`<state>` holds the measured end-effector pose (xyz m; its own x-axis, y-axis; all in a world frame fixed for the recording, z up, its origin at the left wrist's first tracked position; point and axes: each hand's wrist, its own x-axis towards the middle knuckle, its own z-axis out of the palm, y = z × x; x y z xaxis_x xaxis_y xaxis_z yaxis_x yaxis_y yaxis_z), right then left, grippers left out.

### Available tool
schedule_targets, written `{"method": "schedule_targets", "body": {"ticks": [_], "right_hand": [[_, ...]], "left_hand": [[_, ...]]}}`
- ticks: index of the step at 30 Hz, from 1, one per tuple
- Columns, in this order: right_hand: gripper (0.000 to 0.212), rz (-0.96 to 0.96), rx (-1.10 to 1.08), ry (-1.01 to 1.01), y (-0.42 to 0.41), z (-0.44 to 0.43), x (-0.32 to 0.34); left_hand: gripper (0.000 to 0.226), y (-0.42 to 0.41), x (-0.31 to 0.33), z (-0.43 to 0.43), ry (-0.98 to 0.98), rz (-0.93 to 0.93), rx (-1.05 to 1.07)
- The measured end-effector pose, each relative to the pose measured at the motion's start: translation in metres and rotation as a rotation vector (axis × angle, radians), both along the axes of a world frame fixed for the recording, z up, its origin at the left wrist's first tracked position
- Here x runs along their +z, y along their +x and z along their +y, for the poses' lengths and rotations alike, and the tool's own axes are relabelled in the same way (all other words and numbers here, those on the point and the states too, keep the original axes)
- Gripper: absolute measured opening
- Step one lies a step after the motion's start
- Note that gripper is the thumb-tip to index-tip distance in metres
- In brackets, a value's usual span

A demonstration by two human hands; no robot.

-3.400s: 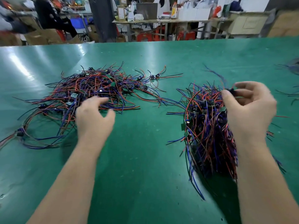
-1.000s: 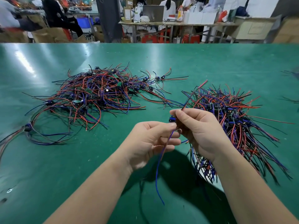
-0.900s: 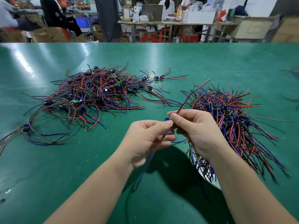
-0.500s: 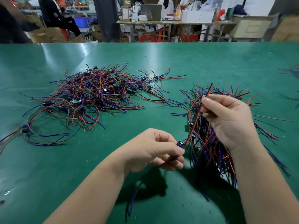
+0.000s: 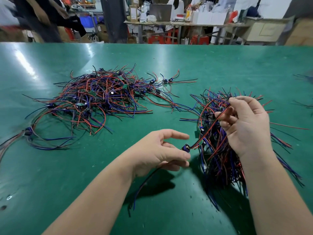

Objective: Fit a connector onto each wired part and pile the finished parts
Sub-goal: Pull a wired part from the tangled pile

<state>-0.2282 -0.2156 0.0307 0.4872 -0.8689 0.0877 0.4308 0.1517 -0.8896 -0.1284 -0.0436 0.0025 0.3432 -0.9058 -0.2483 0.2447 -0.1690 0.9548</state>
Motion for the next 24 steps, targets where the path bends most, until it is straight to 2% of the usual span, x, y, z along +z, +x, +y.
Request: {"method": "schedule_targets", "body": {"ticks": [1, 5, 10, 14, 17, 20, 24], "right_hand": [[0.022, -0.003, 0.008, -0.013, 0.000, 0.000, -0.001], [0.016, 0.030, 0.069, -0.106, 0.004, 0.004, -0.005], [0.020, 0.198, 0.192, -0.298, 0.009, 0.013, -0.012], [0.032, 0.358, 0.548, -0.411, 0.010, 0.023, -0.015], [0.038, 0.240, 0.672, -0.356, 0.011, 0.035, -0.015], [0.023, 0.061, 0.597, -0.222, 0.015, 0.044, -0.014], [0.014, -0.018, 0.527, -0.041, 0.018, 0.045, -0.010]], "left_hand": [[0.036, 0.000, 0.000, 0.000, 0.000, 0.010, 0.001], [0.021, 0.001, 0.002, 0.002, 0.024, 0.013, -0.052], [0.016, 0.010, 0.011, 0.004, -0.294, 0.324, 0.033], [0.029, 0.015, 0.013, 0.005, -0.463, 0.439, 0.174], [0.016, 0.012, 0.011, 0.002, -0.433, 0.364, 0.296], [0.025, 0.006, 0.004, -0.002, -0.399, 0.251, 0.340], [0.025, -0.003, -0.003, -0.007, -0.423, -0.004, 0.312]]}}
